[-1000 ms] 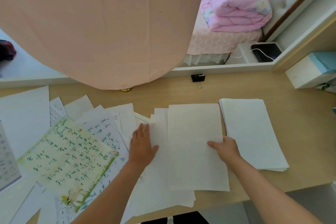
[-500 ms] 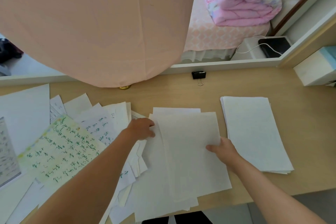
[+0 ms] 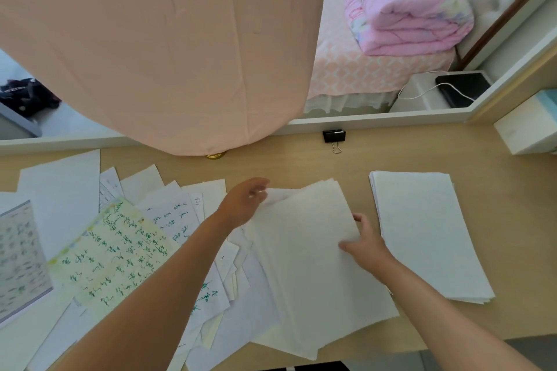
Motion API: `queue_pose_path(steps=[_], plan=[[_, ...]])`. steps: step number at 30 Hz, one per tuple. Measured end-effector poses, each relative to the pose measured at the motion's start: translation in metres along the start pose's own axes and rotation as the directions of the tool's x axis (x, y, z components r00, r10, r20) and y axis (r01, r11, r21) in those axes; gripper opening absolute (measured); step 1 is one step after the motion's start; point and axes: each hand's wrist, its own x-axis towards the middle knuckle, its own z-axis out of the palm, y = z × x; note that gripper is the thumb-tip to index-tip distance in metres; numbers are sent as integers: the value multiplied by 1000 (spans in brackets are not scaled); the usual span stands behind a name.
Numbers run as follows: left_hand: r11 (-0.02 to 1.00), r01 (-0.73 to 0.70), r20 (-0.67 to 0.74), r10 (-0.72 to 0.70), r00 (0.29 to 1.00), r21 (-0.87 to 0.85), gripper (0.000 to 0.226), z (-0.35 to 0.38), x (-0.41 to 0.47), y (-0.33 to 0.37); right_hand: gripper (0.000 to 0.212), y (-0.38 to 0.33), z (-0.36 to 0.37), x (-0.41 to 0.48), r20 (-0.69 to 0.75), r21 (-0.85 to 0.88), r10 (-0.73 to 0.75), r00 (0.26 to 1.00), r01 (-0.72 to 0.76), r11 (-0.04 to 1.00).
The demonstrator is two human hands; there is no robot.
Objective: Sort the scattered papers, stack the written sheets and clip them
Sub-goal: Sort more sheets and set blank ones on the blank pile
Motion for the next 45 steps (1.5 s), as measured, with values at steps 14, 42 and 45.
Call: queue_pose_path(steps=[14, 42, 45], plan=[[760, -18, 91, -54, 994, 649, 92, 28, 26, -33, 37, 27, 26, 9, -281, -62, 163, 946, -187, 980], [800, 330, 89, -332, 939, -501, 43, 81, -30, -16, 23, 4, 17, 8, -240, 96, 152, 959, -132, 987], [759, 308, 134, -284, 949, -573, 44, 76, -36, -5, 45, 2, 6, 6, -231, 144, 122, 965, -90, 985]])
